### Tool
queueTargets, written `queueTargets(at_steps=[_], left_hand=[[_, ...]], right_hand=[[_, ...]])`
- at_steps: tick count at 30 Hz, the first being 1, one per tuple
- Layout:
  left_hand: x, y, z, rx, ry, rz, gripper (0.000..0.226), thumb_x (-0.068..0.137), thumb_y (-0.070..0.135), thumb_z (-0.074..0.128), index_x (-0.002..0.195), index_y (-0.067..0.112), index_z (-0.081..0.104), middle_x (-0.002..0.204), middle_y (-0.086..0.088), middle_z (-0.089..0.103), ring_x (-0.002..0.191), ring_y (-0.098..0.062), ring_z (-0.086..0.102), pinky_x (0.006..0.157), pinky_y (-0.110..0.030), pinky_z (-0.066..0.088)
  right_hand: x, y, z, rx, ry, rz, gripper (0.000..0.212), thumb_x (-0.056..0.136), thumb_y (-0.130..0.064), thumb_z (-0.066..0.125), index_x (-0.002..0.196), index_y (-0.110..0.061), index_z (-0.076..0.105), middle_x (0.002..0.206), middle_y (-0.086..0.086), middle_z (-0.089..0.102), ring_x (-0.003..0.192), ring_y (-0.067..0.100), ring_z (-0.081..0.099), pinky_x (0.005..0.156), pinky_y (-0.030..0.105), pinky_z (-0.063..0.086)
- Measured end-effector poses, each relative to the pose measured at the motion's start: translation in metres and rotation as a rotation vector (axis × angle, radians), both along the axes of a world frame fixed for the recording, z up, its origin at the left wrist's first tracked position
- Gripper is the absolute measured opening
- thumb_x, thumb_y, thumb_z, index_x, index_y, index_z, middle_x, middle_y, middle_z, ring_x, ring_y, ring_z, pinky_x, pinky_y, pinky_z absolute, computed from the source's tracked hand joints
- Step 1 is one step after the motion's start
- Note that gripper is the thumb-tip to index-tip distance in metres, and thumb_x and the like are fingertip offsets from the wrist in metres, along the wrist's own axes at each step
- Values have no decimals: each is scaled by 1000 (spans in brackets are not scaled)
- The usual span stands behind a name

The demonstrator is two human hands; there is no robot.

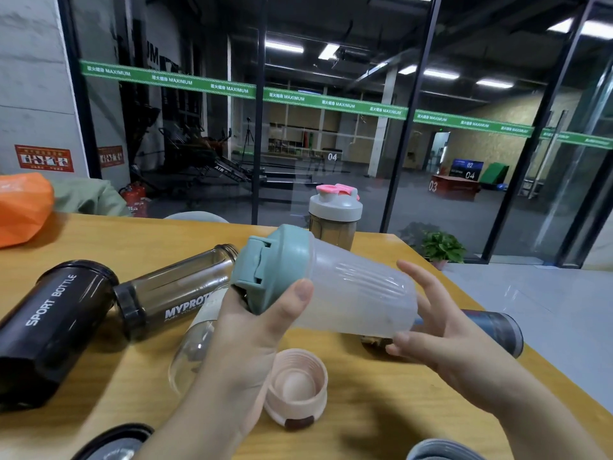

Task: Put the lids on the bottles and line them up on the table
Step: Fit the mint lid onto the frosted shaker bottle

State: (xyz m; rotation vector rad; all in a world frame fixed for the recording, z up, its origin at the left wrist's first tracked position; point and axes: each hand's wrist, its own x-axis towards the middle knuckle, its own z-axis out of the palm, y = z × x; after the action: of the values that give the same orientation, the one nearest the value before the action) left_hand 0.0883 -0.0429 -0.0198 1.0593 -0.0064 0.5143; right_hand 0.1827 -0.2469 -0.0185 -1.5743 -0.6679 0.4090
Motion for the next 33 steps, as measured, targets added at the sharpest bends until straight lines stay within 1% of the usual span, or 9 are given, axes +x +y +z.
queueTargets(at_steps=[5,12,16,20,22,24,28,31,33], left_hand=[[0,0,2,-76,-16,-84,43,61,19,73,103,15,69,102,-3,75,91,-11,70,75,-19,56],[-2,1,4,-50,-28,-118,60,49,30,77,106,16,69,106,-5,74,97,-14,70,82,-26,54],[-3,0,4,-5,-42,-158,71,33,41,93,99,23,74,108,-5,73,101,-16,69,78,-21,55],[-3,-1,3,5,-42,-159,76,35,45,92,104,20,72,113,-10,71,106,-21,66,93,-35,51],[-3,-3,4,5,-50,-161,73,37,44,92,104,22,72,113,-9,71,106,-21,66,93,-35,51],[-3,-2,3,-20,-42,-140,67,38,34,91,101,19,73,109,-7,73,100,-17,69,86,-29,55],[-4,-2,5,-75,-12,-89,48,49,29,78,95,18,73,99,-2,75,88,-11,71,80,-30,46],[-4,-2,7,-94,5,-79,39,59,22,75,97,17,71,96,0,76,84,-9,71,78,-28,52],[-4,0,6,-78,10,-86,62,48,29,87,105,16,69,101,-2,75,89,-12,71,84,-32,52]], right_hand=[[1,0,2,49,-57,22,82,60,-16,80,123,-55,46,127,-15,60,105,21,66,78,30,55],[2,0,1,6,11,10,70,47,-53,82,111,-27,66,84,3,66,50,19,53,43,24,41],[8,4,-5,-129,110,-73,99,50,-86,54,112,-9,53,63,18,53,36,16,40,37,22,33],[3,6,-11,-98,210,58,87,63,-74,21,112,-10,55,49,15,56,29,19,46,31,17,35],[3,8,-9,-39,242,88,76,70,-70,25,107,-12,57,55,16,60,33,22,54,31,19,40],[8,10,-7,-13,233,5,60,77,-60,52,119,-18,55,73,14,68,50,25,65,38,26,50],[6,-1,-5,-18,-60,6,79,60,-26,76,127,-50,42,114,-13,66,96,20,68,74,31,56],[3,-1,-2,40,-96,21,79,59,-20,78,124,-50,45,120,-10,64,97,21,67,75,29,56],[4,-1,-3,47,-109,-5,78,57,-25,79,125,-46,48,115,-8,66,90,24,69,73,29,55]])
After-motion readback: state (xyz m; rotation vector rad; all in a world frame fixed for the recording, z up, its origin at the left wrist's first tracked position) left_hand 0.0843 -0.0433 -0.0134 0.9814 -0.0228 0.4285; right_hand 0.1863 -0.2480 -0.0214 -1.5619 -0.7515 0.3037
